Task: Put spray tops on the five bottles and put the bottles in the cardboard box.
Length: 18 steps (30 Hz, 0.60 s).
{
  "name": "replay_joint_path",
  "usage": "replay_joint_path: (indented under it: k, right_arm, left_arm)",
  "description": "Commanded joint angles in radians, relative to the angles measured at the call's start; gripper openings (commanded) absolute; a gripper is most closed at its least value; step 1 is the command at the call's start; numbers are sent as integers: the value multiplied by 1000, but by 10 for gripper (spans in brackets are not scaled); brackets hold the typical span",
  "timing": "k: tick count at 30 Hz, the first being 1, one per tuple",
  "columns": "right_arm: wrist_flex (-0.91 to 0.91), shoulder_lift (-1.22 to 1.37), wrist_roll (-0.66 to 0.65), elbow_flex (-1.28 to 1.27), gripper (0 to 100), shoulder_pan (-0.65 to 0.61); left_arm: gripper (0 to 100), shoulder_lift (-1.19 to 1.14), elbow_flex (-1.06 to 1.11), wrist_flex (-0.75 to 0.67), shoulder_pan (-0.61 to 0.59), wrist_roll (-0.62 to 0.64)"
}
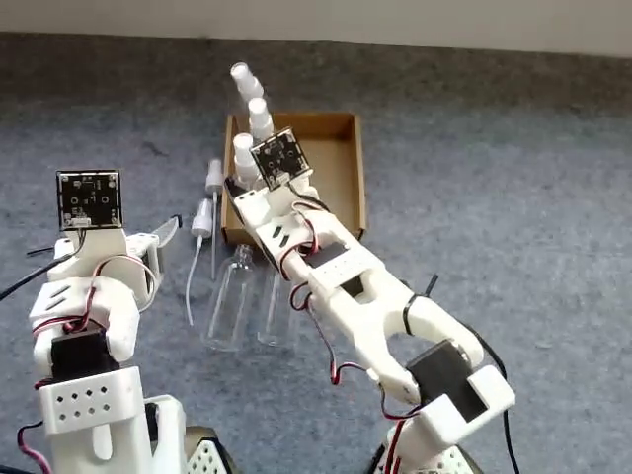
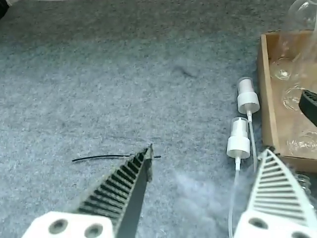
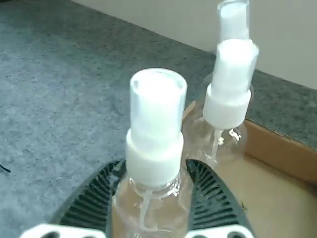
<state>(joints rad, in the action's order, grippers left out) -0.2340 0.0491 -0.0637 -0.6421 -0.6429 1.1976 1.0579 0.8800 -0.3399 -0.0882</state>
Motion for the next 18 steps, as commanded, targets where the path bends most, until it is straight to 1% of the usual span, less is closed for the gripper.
replay_joint_path:
  k: [1,8,15,18]
  right_arm:
    - [-24,-5,-12,62,4,2]
    - [-22,-5,-12,62,9,1]
    - [-16,-5,-12,59,141,-2]
    - [-15,-5,-12,59,152,-2]
  left_arm:
    - [305,-10,-51,-18,-10,2]
    - [305,-10,-51,-18,-10,2]
    - [305,-10,-51,-18,-10,2]
    - [305,-10,-51,-18,-10,2]
